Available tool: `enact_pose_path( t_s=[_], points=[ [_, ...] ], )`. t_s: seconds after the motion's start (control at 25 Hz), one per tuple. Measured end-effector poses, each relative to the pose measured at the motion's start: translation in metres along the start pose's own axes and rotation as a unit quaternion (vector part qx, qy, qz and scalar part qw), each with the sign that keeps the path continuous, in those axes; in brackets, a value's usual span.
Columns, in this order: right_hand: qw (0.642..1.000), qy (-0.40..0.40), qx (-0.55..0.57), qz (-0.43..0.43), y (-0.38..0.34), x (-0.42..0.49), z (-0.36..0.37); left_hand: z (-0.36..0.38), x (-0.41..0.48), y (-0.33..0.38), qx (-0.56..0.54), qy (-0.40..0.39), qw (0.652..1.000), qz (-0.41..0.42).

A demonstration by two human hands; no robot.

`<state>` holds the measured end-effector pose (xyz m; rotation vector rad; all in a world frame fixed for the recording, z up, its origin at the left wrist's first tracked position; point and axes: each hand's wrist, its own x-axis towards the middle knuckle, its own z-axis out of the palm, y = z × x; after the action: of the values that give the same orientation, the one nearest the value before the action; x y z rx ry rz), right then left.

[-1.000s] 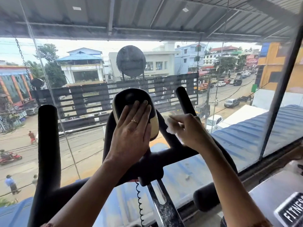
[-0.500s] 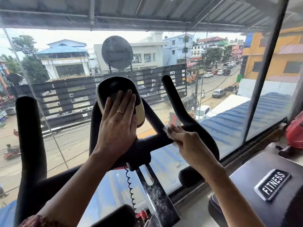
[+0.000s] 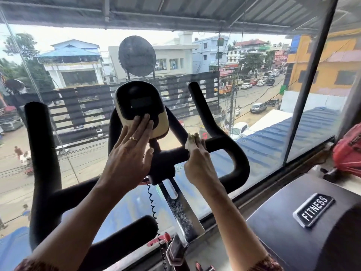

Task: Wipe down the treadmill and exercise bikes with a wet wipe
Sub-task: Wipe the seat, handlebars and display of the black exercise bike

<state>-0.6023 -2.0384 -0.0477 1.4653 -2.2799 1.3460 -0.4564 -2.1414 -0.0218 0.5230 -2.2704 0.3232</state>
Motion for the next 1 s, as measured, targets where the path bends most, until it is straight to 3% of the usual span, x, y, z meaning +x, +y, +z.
enact_pose_path(
  t_s=[0.08,0.2,0.32,0.48,0.64,0.8,0.92,1.0],
  points=[
    [1.000,0.022,0.010,0.006,-0.019,-0.010,0.013,-0.002,-0.007,0.000,-0.008,-0.018,1.000,-0.007],
    [0.998,-0.002,0.025,-0.053,-0.045,-0.036,0.025,-0.006,-0.016,0.001,-0.027,-0.035,0.999,-0.027],
    [0.991,0.022,0.106,-0.073,-0.046,-0.035,0.013,-0.016,-0.032,0.000,-0.057,-0.050,0.996,-0.055],
    [0.993,0.019,0.062,-0.097,-0.037,-0.029,0.030,-0.027,-0.059,-0.007,-0.115,-0.080,0.984,-0.109],
    [0.987,0.002,0.044,-0.154,-0.028,-0.065,0.046,-0.028,-0.068,-0.003,-0.087,-0.101,0.985,-0.105],
    [0.995,-0.048,0.009,-0.082,-0.025,-0.082,0.023,-0.030,-0.068,-0.001,-0.085,-0.106,0.984,-0.115],
    [0.997,0.022,0.032,-0.063,-0.031,-0.071,0.017,-0.029,-0.068,0.000,-0.074,-0.112,0.984,-0.116],
    [0.998,-0.008,-0.001,-0.064,-0.035,-0.076,0.022,-0.029,-0.069,-0.001,-0.074,-0.109,0.985,-0.113]
  ],
)
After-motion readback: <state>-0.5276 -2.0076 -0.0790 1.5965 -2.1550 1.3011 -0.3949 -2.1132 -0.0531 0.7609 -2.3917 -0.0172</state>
